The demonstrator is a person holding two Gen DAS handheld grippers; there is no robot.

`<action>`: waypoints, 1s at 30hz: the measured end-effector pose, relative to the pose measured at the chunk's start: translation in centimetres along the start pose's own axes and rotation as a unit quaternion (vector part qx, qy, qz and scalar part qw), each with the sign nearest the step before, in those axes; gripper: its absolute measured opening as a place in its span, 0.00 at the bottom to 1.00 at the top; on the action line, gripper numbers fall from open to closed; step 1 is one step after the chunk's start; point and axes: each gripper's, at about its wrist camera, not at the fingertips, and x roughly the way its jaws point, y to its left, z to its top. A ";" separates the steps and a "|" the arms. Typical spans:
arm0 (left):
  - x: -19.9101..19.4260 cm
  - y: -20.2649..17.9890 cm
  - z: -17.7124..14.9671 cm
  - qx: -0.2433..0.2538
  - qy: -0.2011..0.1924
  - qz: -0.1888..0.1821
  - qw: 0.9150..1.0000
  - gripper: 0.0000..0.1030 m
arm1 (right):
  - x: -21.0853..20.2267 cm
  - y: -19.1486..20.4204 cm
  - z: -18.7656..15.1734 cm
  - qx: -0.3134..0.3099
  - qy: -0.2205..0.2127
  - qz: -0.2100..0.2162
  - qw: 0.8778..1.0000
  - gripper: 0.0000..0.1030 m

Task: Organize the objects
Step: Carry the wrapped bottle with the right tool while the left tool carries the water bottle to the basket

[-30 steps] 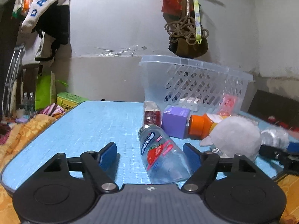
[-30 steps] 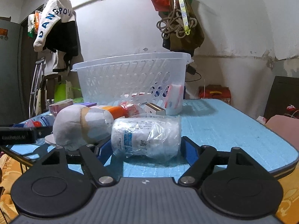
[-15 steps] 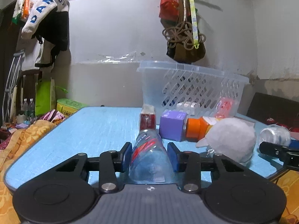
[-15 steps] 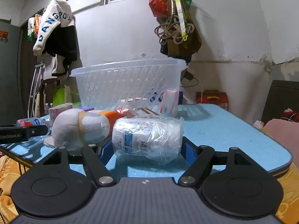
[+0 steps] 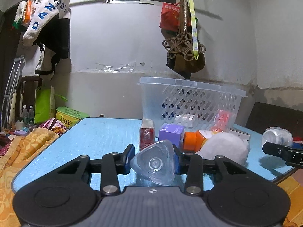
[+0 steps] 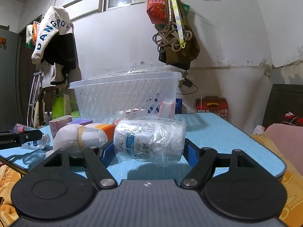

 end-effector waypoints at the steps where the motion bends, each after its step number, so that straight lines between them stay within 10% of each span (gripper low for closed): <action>1: -0.1 0.0 0.1 0.001 -0.002 0.000 1.000 0.42 | -0.1 0.0 0.1 0.000 -0.001 0.000 1.000 0.74; 30: -1.7 0.0 2.3 0.011 -0.040 -0.003 0.999 0.42 | -0.7 0.0 2.8 -0.007 -0.020 0.017 1.000 0.74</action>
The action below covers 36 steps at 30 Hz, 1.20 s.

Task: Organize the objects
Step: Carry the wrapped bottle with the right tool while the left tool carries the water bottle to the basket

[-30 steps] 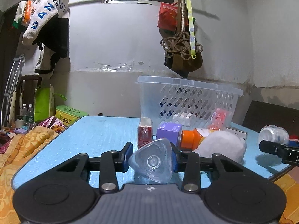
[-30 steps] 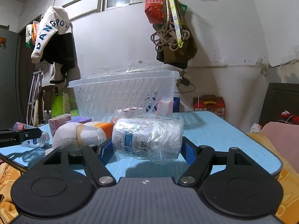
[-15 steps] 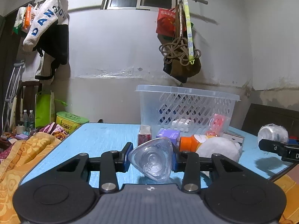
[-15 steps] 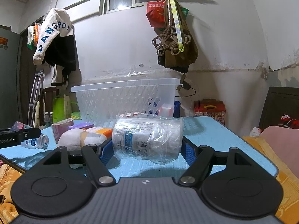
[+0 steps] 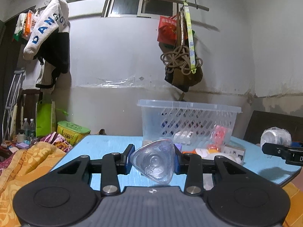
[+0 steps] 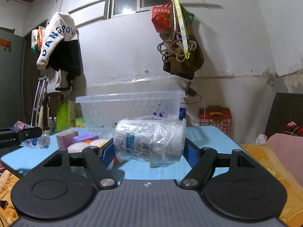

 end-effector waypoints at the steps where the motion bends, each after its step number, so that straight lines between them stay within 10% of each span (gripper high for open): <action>1: 0.1 0.0 0.2 0.001 -0.002 -0.001 1.000 0.42 | 0.1 -0.1 0.3 0.001 -0.001 0.003 1.000 0.74; 24: 6.2 0.7 10.5 0.000 -0.037 -0.076 0.996 0.42 | 6.7 -0.1 10.7 -0.020 -0.018 0.052 0.998 0.74; 36: 19.5 -1.4 14.5 -0.012 0.093 -0.124 0.988 0.42 | 17.1 -0.3 12.5 -0.036 0.094 0.050 0.994 0.74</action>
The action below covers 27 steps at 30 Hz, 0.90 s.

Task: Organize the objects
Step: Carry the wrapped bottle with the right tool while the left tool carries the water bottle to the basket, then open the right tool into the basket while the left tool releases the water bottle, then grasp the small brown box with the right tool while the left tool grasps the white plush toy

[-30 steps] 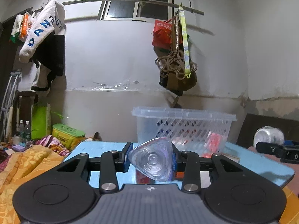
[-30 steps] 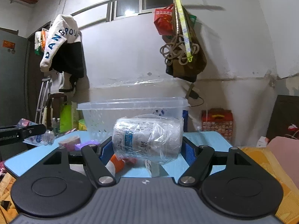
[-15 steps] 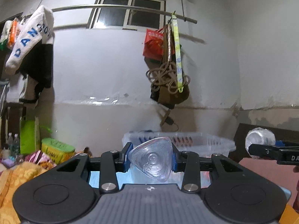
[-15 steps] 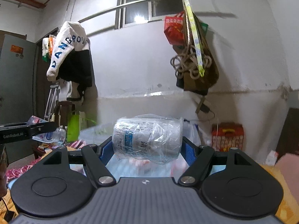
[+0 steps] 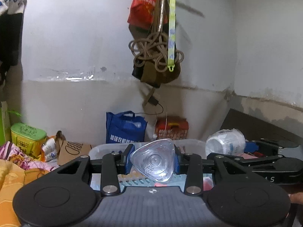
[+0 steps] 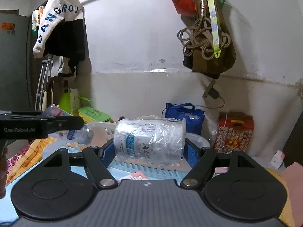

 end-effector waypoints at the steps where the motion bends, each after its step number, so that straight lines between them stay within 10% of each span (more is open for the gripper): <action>1: 0.4 -0.1 0.0 -0.001 0.005 -0.001 1.000 0.42 | 0.1 -0.1 -0.1 0.005 0.004 0.004 1.000 0.74; 12: 2.6 -0.3 -0.7 0.000 0.019 0.031 0.999 0.42 | 1.3 0.1 0.0 -0.008 0.027 -0.012 1.000 0.75; 14: 2.3 -0.2 -0.7 0.001 0.009 0.044 0.999 0.55 | 1.9 0.2 0.1 -0.010 0.044 -0.003 0.999 0.82; 16: 1.9 -0.3 -0.8 0.004 -0.006 0.060 0.998 0.94 | 1.9 0.3 0.2 -0.009 0.046 -0.016 0.999 1.00; 27: -9.3 -1.4 -6.1 0.002 -0.053 0.008 0.999 0.94 | -9.2 -1.1 -7.2 0.060 -0.022 -0.009 0.998 1.00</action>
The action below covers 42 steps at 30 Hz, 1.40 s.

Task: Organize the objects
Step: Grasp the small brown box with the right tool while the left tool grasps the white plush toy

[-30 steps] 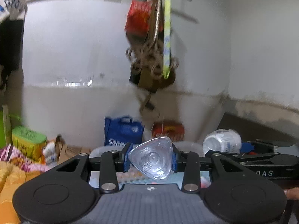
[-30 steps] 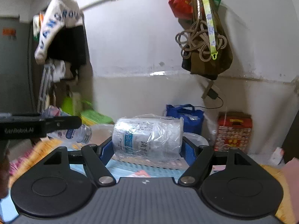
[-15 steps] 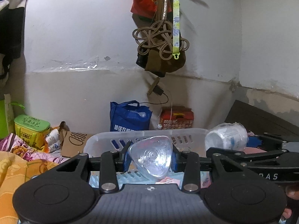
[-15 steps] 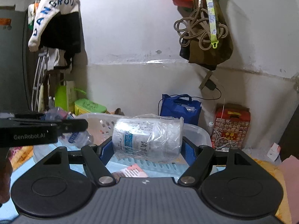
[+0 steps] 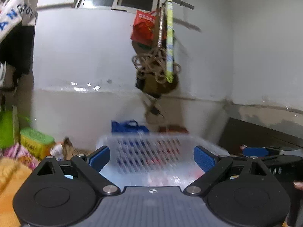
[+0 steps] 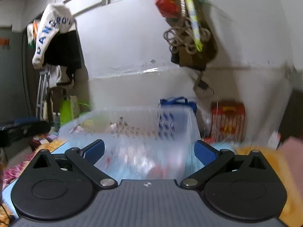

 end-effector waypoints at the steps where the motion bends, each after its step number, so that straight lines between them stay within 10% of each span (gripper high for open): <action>1: -1.1 -0.2 -1.5 -0.006 0.008 -0.004 1.000 0.94 | -0.5 -0.4 -1.2 0.011 0.003 0.002 1.000 1.00; 6: -3.8 -1.9 -8.5 -0.027 0.042 -0.030 0.998 0.94 | -0.8 -0.9 -6.3 0.010 0.037 -0.009 0.999 1.00; 15: -1.5 -5.3 -11.6 0.001 0.072 -0.052 0.996 0.94 | 2.1 0.5 -4.4 -0.039 0.055 0.010 0.998 0.95; 34: 0.8 -4.7 -13.4 -0.001 0.086 -0.040 0.996 0.91 | 3.5 0.3 -7.3 -0.030 0.096 0.031 0.994 0.23; 42: -2.2 -3.6 -13.6 -0.012 0.034 -0.052 0.998 0.78 | 2.2 -0.2 -7.9 -0.023 0.023 0.044 0.999 0.17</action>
